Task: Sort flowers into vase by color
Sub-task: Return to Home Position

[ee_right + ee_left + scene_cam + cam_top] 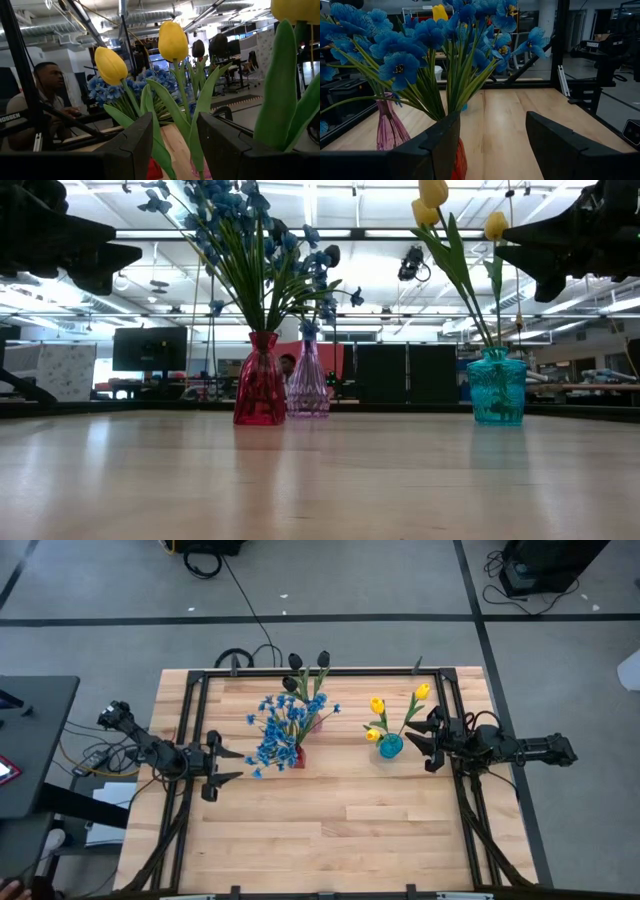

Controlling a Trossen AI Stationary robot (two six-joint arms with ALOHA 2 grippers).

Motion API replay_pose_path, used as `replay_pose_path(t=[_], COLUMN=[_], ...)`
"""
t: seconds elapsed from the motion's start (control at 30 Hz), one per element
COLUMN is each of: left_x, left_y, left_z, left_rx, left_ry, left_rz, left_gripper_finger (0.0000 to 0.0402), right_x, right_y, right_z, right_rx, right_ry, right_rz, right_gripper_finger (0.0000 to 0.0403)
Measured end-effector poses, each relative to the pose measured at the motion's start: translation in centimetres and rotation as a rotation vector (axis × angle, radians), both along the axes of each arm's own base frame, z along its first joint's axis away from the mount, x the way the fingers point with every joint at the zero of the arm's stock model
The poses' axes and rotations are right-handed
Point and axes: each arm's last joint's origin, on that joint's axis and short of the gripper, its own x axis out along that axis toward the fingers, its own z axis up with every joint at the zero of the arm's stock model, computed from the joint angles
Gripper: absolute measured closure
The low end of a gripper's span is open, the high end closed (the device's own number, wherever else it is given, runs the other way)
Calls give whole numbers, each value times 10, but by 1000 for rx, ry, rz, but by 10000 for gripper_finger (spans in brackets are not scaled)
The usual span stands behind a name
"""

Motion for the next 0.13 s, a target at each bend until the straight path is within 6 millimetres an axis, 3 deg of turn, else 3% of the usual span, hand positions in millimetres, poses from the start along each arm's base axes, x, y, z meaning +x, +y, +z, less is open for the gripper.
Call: replay_pose_path(t=[0.13], left_x=[0], left_y=[0], left_z=[0], left_rx=[0], left_ry=[0], left_rz=[0], left_gripper_finger=[170], right_x=[0], right_y=[0], right_z=[0], right_rx=[0], right_ry=[0], right_rz=[0], right_gripper_finger=[237])
